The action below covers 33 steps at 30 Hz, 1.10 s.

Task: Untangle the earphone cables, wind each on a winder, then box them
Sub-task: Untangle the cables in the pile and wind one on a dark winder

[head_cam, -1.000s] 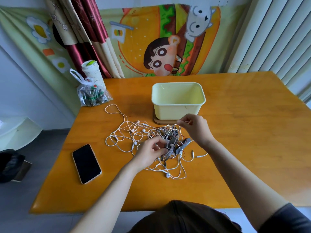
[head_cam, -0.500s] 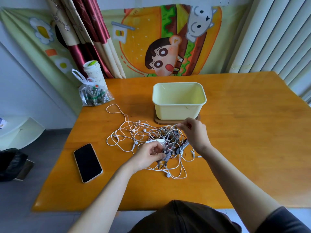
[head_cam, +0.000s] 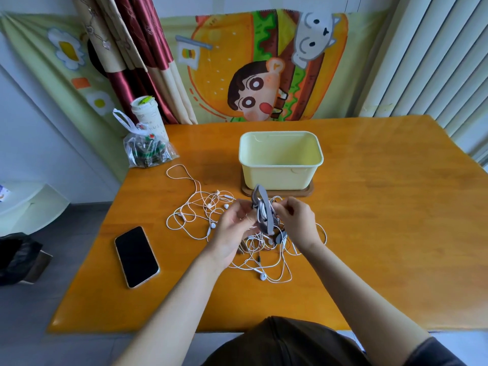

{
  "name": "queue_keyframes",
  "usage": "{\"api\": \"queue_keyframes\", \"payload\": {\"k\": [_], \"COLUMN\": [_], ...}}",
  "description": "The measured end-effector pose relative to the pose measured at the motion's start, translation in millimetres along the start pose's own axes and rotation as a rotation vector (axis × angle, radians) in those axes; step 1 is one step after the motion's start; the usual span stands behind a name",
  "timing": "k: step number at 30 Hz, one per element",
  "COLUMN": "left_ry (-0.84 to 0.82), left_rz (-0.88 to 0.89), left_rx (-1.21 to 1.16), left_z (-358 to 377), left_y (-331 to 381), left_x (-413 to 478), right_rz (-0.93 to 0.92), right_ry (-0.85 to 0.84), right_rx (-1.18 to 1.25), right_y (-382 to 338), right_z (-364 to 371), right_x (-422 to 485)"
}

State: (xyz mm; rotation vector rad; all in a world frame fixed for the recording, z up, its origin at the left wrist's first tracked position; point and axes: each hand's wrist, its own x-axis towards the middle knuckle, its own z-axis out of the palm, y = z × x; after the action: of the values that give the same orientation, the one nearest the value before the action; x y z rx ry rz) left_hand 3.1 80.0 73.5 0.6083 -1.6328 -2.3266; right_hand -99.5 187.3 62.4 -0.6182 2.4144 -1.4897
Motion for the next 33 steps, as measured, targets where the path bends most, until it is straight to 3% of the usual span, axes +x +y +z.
{"api": "queue_keyframes", "payload": {"k": [4, 11, 14, 16, 19, 21, 27, 33], "left_ry": [0.168, 0.407, 0.502, 0.543, 0.489, 0.439, 0.326, 0.171], "left_rz": [-0.019, -0.018, -0.012, 0.083, 0.249, 0.278, 0.306, 0.224], "left_rx": [-0.086, -0.108, -0.025, 0.185, 0.560, 0.675, 0.857, 0.900], "left_z": [6, 6, 3, -1, -8, -11, -16, -15], "left_y": [-1, -3, -7, -8, -9, -12, -17, -15], "left_x": [10, 19, 22, 25, 25, 23, 17, 10], "right_rz": [-0.006, -0.170, -0.250, -0.274, -0.303, -0.310, -0.273, -0.240], "right_ry": [-0.068, -0.120, -0.142, -0.167, -0.186, -0.190, -0.181, -0.129], "right_rx": [0.114, -0.094, -0.185, -0.219, -0.239, -0.275, -0.343, -0.363], "right_y": [-1, -7, -8, -10, -16, -19, -15, -15], "right_z": [7, 10, 11, 10, 7, 2, -16, -26], "right_x": [-9, -20, -24, -27, -27, -23, -7, 8]}}
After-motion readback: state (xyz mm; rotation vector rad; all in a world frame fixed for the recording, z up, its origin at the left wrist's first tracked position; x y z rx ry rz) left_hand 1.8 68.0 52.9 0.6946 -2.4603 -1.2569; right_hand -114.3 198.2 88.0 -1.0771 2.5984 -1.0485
